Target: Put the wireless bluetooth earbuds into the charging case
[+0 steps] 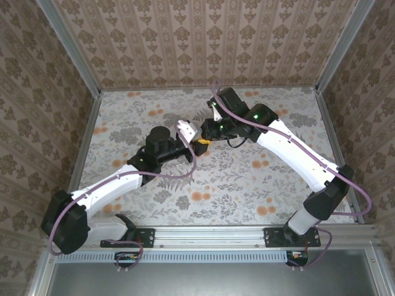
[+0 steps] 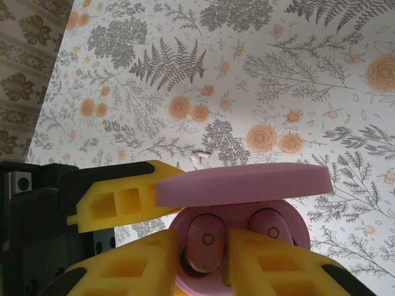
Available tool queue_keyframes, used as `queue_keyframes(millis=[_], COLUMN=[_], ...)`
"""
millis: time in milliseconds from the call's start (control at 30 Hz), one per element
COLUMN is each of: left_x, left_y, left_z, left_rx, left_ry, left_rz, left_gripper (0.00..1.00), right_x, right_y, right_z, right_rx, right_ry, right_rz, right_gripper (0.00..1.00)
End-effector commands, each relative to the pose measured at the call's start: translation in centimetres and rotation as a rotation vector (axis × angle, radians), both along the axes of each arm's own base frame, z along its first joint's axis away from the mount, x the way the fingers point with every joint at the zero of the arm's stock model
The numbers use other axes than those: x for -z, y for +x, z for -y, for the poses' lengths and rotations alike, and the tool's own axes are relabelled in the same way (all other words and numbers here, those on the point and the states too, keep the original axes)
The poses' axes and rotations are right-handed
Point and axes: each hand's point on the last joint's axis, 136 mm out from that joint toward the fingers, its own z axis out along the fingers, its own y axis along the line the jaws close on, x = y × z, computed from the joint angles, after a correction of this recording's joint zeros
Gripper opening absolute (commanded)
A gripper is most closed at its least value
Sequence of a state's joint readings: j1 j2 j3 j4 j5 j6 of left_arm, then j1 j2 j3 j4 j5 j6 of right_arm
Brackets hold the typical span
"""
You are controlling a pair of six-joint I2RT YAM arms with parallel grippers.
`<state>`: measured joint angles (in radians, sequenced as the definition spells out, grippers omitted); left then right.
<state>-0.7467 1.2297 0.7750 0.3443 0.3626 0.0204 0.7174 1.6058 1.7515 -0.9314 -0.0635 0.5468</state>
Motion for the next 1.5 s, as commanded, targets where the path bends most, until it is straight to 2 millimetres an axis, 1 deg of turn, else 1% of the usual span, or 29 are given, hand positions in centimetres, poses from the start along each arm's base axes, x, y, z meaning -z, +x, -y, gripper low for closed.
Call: queue_keyframes(millis=[0, 167, 600, 700, 767, 867, 933, 1067, 1200, 1233, 1333, 1467], left_x=[-3.4, -3.5, -3.7, -3.9, -4.4, -5.0, -5.4, -5.9, -6.3, -6.3, -6.5, -6.5], left_y=[-0.4, -0.4, -0.5, -0.8, -1.0, -1.5, -2.0, -2.5, -2.8, -2.8, -2.9, -2.7], left_z=[0.5, 0.5, 0.5, 0.5, 0.5, 0.6, 0.8, 1.0, 1.1, 1.2, 1.2, 1.0], left_rx=[0.027, 0.025, 0.030, 0.043, 0.050, 0.078, 0.107, 0.143, 0.163, 0.166, 0.169, 0.150], left_ry=[-0.065, -0.067, -0.070, -0.082, -0.095, -0.112, -0.109, -0.100, -0.107, -0.106, -0.109, -0.105], left_rz=[0.084, 0.087, 0.092, 0.097, 0.104, 0.115, 0.122, 0.128, 0.126, 0.124, 0.127, 0.133], left_gripper=[0.34, 0.34, 0.34, 0.33, 0.34, 0.34, 0.34, 0.35, 0.35, 0.35, 0.35, 0.35], right_x=[-1.4, -2.6, -5.1, -5.8, -6.7, -6.8, -6.6, -6.5, -6.0, -5.3, -4.3, -3.7], right_y=[-0.7, -0.8, -0.9, -0.7, -0.5, 0.6, 1.3, 2.1, 2.9, 3.2, 3.5, 3.3], right_z=[-0.2, 0.2, 1.8, 2.9, 4.5, 6.5, 7.1, 6.9, 5.4, 4.7, 4.0, 3.4], right_rx=[-0.026, -0.012, 0.041, 0.072, 0.119, 0.190, 0.202, 0.180, 0.134, 0.119, 0.106, 0.073], right_ry=[0.032, 0.062, 0.173, 0.204, 0.247, 0.335, 0.419, 0.469, 0.522, 0.534, 0.545, 0.552], right_rz=[0.003, 0.032, 0.090, 0.118, 0.148, 0.142, 0.097, 0.051, -0.016, -0.050, -0.099, -0.139], right_gripper=[0.32, 0.35, 0.37, 0.37, 0.37, 0.40, 0.41, 0.42, 0.43, 0.44, 0.44, 0.45])
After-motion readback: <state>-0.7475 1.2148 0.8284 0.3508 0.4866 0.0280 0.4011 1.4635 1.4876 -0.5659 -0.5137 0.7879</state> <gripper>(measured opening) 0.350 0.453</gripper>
